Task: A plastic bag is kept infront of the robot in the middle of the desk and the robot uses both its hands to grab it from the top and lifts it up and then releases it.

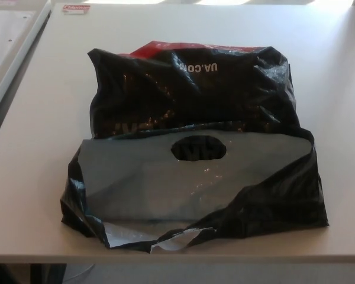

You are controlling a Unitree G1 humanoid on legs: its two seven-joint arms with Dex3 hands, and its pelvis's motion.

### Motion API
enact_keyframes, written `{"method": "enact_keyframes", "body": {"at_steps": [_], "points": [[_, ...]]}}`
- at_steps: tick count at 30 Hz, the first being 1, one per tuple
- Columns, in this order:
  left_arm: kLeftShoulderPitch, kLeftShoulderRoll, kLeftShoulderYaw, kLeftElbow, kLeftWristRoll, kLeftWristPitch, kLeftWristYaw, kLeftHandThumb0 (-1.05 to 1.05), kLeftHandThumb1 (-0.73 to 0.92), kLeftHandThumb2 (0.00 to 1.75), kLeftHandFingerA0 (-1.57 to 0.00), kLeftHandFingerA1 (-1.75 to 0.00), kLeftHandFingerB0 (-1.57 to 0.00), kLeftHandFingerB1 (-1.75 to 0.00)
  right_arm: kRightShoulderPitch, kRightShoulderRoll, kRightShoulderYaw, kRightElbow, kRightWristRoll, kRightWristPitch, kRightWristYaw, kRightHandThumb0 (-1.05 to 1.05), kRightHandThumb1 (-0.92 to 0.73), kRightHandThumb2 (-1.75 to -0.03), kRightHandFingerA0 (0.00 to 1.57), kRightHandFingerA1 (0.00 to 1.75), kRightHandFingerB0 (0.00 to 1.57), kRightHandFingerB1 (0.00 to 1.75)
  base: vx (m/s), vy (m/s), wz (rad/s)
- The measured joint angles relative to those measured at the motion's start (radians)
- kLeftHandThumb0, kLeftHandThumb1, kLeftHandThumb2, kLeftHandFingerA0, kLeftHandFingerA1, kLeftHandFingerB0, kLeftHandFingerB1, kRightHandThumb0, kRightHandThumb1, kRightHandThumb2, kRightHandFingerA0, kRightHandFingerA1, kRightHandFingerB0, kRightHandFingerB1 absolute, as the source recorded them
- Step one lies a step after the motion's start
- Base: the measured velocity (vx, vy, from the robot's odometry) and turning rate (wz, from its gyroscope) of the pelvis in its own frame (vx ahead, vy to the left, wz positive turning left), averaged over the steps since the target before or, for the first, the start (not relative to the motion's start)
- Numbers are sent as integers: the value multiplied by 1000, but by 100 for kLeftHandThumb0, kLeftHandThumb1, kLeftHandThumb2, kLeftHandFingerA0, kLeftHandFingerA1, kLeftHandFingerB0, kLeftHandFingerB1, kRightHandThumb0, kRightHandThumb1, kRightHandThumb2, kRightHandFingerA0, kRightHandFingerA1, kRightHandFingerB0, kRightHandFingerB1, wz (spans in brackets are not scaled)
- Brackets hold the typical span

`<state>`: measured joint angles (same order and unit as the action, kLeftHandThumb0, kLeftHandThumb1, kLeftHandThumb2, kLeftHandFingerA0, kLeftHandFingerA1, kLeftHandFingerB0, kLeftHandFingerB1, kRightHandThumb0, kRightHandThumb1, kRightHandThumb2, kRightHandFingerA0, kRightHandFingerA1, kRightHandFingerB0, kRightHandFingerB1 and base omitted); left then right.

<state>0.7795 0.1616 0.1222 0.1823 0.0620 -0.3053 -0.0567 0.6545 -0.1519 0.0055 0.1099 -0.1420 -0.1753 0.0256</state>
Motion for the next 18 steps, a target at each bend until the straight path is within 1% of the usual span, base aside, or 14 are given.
{"method": "enact_keyframes", "body": {"at_steps": [1,2,3,4,6,7,9,10,11,12,13,14,15,18], "points": [[30,-1,11,-55,0,-19,0,-47,66,60,-44,-38,-26,-29,20,2,-2,-53,-1,-11,-2,-57,-65,-59,35,32,0,21,0,0,0],[39,-2,15,-75,0,-29,0,-53,54,78,-36,-47,-18,-39,27,3,-2,-73,-2,-17,-3,-65,-55,-83,25,45,0,15,0,0,0],[58,-2,23,-114,0,-46,0,-49,55,75,-35,-47,-17,-37,39,5,-4,-112,-4,-25,-5,-66,-57,-84,26,45,0,15,0,0,0],[77,-3,33,-159,-3,-69,0,-49,65,60,-52,-41,-22,-28,51,6,-5,-159,-8,-36,-7,-62,-59,-85,30,46,2,22,0,0,0],[94,-3,44,-198,-7,-100,0,-51,65,59,-54,-42,-24,-28,62,6,-5,-207,-13,-50,-8,-60,-59,-86,28,46,2,24,0,0,0],[101,-4,48,-213,-8,-114,0,-53,64,60,-54,-42,-24,-29,67,6,-6,-226,-16,-56,-9,-56,-69,-63,36,34,8,20,0,0,0],[117,-9,56,-248,-13,-151,-1,-50,63,59,-57,-42,-27,-29,80,4,-8,-273,-22,-75,-9,-57,-71,-61,37,33,7,24,0,0,0],[125,-12,58,-266,-17,-167,-2,-50,63,59,-57,-42,-27,-29,84,2,-10,-293,-26,-84,-10,-57,-71,-61,37,33,7,24,0,0,0],[132,-15,59,-282,-19,-178,-2,-49,62,58,-58,-42,-28,-29,86,1,-12,-307,-29,-90,-11,-62,-59,-86,27,45,2,27,0,0,0],[142,-20,62,-303,-21,-194,-2,-48,62,58,-56,-42,-28,-30,89,-1,-15,-327,-33,-99,-12,-57,-68,-62,34,33,10,21,0,0,0],[149,-28,64,-321,-24,-214,-1,-48,62,58,-56,-42,-28,-30,89,-3,-18,-348,-38,-108,-15,-57,-68,-62,34,33,10,21,0,0,0],[150,-32,65,-323,-25,-225,-1,-47,62,59,-51,-40,-26,-29,88,-3,-19,-356,-41,-113,-16,-58,-68,-62,34,33,10,21,0,0,0],[149,-41,67,-323,-26,-247,-1,-46,62,59,-50,-40,-25,-29,87,-3,-21,-369,-48,-124,-20,-63,-59,-86,24,43,3,28,0,0,0],[150,-58,79,-325,-30,-289,0,-47,62,59,-50,-40,-27,-29,88,-3,-23,-398,-62,-147,-29,-62,-59,-84,24,42,5,28,0,0,0]]}}
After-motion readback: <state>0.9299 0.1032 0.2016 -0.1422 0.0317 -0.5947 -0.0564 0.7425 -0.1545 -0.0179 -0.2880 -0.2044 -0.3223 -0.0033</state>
